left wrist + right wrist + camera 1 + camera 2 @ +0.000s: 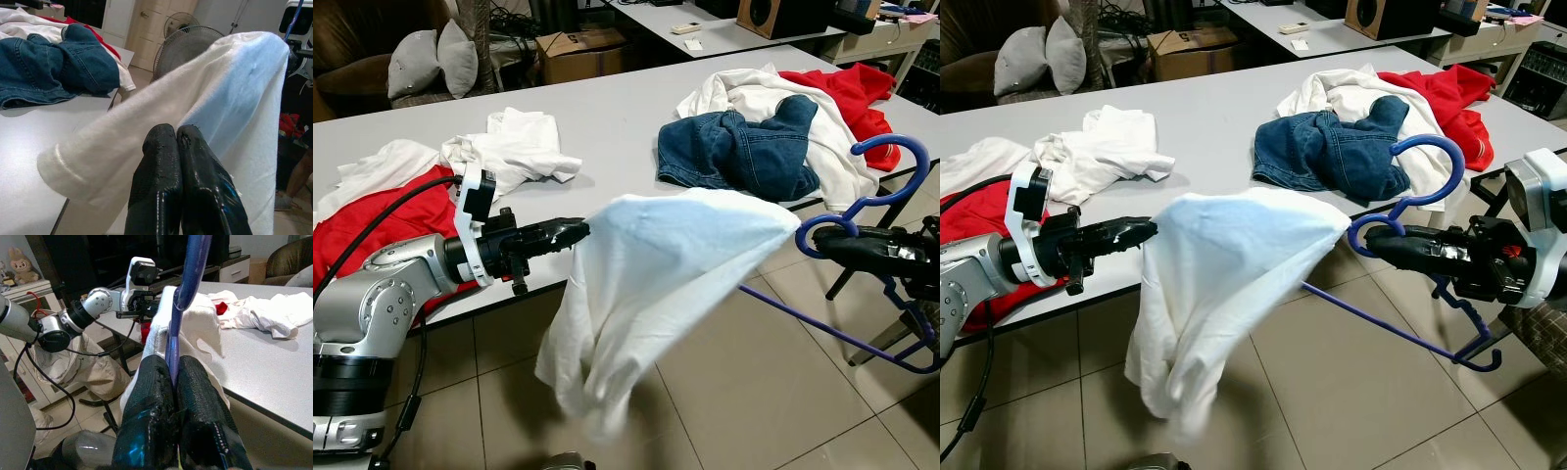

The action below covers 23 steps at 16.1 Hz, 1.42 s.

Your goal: Hang hanger

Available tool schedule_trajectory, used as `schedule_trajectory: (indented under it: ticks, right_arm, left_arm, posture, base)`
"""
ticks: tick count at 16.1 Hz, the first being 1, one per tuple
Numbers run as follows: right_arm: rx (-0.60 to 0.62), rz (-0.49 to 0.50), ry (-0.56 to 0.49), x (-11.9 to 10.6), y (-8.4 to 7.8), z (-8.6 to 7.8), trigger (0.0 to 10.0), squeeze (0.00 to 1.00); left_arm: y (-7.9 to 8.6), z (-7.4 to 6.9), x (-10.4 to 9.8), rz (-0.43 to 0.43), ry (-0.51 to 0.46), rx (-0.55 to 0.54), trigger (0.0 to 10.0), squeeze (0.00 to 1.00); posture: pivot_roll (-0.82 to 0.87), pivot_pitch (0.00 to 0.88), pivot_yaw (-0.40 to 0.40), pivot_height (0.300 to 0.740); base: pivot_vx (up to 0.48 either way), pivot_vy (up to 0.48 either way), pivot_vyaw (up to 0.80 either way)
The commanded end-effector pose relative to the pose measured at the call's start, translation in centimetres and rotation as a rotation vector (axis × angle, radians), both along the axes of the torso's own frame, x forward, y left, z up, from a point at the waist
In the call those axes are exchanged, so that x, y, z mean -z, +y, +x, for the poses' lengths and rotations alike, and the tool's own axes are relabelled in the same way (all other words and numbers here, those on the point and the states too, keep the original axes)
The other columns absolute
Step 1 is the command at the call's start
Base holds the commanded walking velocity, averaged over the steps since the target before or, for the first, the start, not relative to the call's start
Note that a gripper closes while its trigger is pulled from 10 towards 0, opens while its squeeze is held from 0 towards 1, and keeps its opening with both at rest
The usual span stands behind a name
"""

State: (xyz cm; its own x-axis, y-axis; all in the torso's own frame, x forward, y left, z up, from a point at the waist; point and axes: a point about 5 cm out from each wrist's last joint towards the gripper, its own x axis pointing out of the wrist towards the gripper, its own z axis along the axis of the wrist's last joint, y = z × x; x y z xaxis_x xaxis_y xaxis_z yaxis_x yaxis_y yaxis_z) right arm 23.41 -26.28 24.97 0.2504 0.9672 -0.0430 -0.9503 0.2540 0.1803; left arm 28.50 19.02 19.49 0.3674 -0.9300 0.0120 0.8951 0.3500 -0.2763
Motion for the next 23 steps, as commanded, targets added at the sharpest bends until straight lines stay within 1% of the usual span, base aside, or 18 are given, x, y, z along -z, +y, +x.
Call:
schedule_trajectory:
  ticks: [1,3,4,5,9,11,13,16,19,21,23]
  right_arm:
    - [-0.005,0.007,-0.029,-0.7,0.1,0.1,0.0,0.0]
    - [-0.005,0.007,-0.029,-0.7,0.1,0.1,0.0,0.0]
    - [0.013,0.005,-0.037,-0.6,0.1,0.4,0.0,0.0]
    - [0.056,-0.023,-0.041,-0.2,0.2,0.9,0.0,0.0]
    - [0.07,-0.046,-0.039,1.1,1.0,1.3,0.0,0.0]
    - [0.071,-0.051,-0.043,1.3,1.2,1.4,0.0,0.0]
    - [0.065,-0.051,-0.039,1.4,1.2,1.3,0.0,0.0]
    - [0.074,-0.049,-0.049,1.1,0.6,1.0,0.0,0.0]
    - [0.079,-0.046,-0.058,1.0,0.4,1.0,0.0,0.0]
    - [0.079,-0.043,-0.066,0.9,0.4,1.0,0.0,0.0]
    - [0.086,-0.043,-0.074,0.9,0.3,1.0,0.0,0.0]
  left_arm:
    - [0.5,0.0,-0.2,-0.013,-0.007,-0.017,0.0,0.0]
    - [0.5,0.0,-0.2,-0.013,-0.007,-0.017,0.0,0.0]
    - [1.8,0.0,-0.6,-0.044,-0.022,-0.085,0.0,0.0]
    - [3.3,-0.1,-0.8,-0.073,-0.042,-0.169,0.0,0.0]
    - [2.5,0.1,-0.1,-0.055,-0.032,-0.155,0.0,0.0]
    - [2.5,0.0,0.5,-0.035,-0.022,-0.152,0.0,0.0]
    - [3.3,0.0,0.9,-0.028,-0.02,-0.191,0.0,0.0]
    - [5.6,0.3,-0.1,-0.119,-0.053,-0.3,0.0,0.0]
    - [5.9,0.3,0.3,-0.098,-0.048,-0.312,0.0,0.0]
    - [5.9,0.4,0.5,-0.108,-0.049,-0.322,0.0,0.0]
    - [5.7,0.2,0.8,-0.094,-0.039,-0.296,0.0,0.0]
  posture:
    - [-0.08,0.0,0.024,0.74]
    - [-0.08,0.0,0.024,0.74]
    - [-0.07,0.0,0.023,0.74]
    - [-0.07,0.0,0.023,0.74]
    - [-0.07,0.0,0.025,0.74]
    - [-0.07,0.0,0.025,0.74]
    - [-0.07,0.0,0.024,0.74]
    - [-0.07,0.0,0.024,0.74]
    - [-0.07,0.0,0.025,0.74]
    - [-0.07,0.0,0.027,0.74]
    - [-0.07,0.0,0.028,0.74]
  base:
    - [0.0,0.0,0.0]
    - [0.0,0.0,0.0]
    - [0.0,0.0,0.0]
    - [0.0,0.0,0.0]
    - [0.0,0.0,0.0]
    - [0.0,0.0,0.0]
    - [0.0,0.0,0.0]
    - [0.0,0.0,0.0]
    - [0.0,0.0,0.0]
    - [0.0,0.0,0.0]
    - [0.0,0.0,0.0]
